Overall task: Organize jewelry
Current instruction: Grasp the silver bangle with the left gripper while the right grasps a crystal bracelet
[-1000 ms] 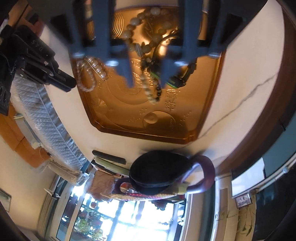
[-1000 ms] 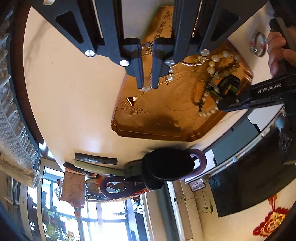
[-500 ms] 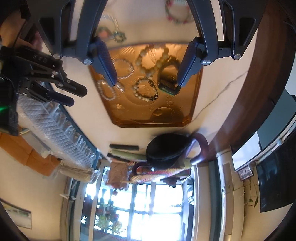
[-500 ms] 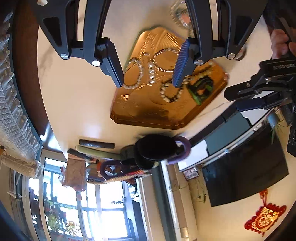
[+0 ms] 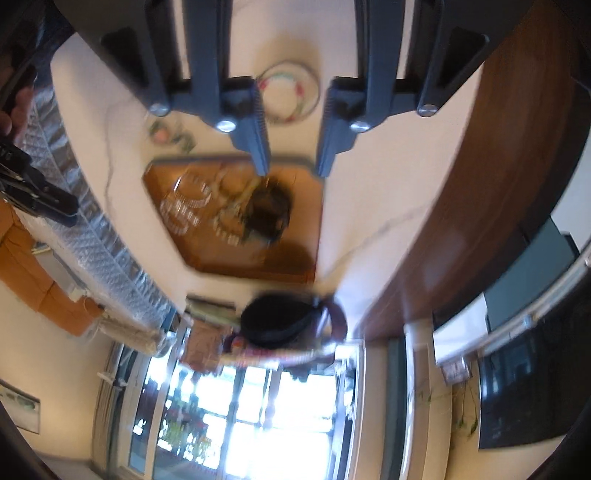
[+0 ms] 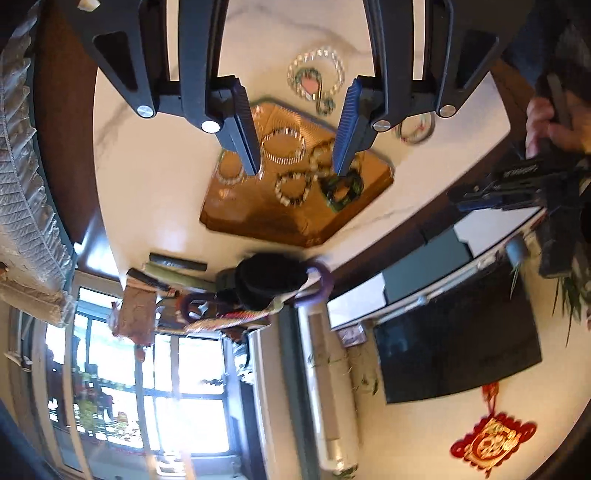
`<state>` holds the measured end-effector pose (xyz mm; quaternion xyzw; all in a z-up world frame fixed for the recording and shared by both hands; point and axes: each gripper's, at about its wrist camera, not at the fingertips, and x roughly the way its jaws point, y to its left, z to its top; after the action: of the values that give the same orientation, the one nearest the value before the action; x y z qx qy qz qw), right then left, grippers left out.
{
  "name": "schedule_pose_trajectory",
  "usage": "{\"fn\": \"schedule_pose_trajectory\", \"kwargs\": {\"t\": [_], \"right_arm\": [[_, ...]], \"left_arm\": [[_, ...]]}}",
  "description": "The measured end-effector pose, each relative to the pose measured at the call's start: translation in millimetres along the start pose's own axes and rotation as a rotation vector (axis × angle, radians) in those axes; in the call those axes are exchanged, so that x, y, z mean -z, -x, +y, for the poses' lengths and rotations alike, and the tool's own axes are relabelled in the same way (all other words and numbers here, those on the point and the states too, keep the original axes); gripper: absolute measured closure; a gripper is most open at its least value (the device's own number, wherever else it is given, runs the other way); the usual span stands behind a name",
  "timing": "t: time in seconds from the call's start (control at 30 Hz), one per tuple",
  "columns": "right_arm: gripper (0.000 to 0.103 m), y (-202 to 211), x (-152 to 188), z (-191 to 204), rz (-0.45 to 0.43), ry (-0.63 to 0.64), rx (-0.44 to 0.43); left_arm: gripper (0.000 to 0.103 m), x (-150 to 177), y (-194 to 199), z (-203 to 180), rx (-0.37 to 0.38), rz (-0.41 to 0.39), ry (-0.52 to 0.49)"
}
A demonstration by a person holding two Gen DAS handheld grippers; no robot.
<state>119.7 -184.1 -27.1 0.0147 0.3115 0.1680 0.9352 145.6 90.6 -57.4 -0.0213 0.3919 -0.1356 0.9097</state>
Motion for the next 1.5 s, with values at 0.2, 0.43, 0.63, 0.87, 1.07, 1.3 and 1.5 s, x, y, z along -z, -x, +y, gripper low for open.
{"fn": "schedule_pose_trajectory", "kwargs": {"t": [0.2,0.43,0.63,0.87,1.07,1.3,1.5], "right_arm": [[0.091,-30.4,35.0,-13.9,0.109,-0.041,-0.03],[0.086,-63.1,56.4,-13.0,0.217,-0.063,-0.061],[0.057,-71.7,71.9,9.1,0.255,-0.005,-0.053],[0.04,-76.9,76.5,9.6,0.264,-0.018,-0.012],[0.038,-84.6,82.6,16.5,0.289,-0.005,-0.027],[0.032,-92.3,88.9,37.9,0.297,0.132,0.02],[0.089,-81.6,86.5,21.0,0.313,0.069,0.035]], "left_arm": [[0.082,23.5,-25.3,-3.6,-0.027,0.103,-0.084],[0.08,36.3,-43.1,-1.5,-0.01,0.191,-0.091],[0.048,46.7,-39.9,-22.5,-0.016,0.194,-0.168],[0.039,54.8,-54.2,-30.1,-0.054,0.241,-0.209],[0.035,55.8,-64.5,-28.6,-0.061,0.262,-0.199],[0.042,55.8,-63.9,-30.4,-0.047,0.249,-0.2],[0.042,54.6,-54.2,-38.0,-0.028,0.22,-0.225]]}}
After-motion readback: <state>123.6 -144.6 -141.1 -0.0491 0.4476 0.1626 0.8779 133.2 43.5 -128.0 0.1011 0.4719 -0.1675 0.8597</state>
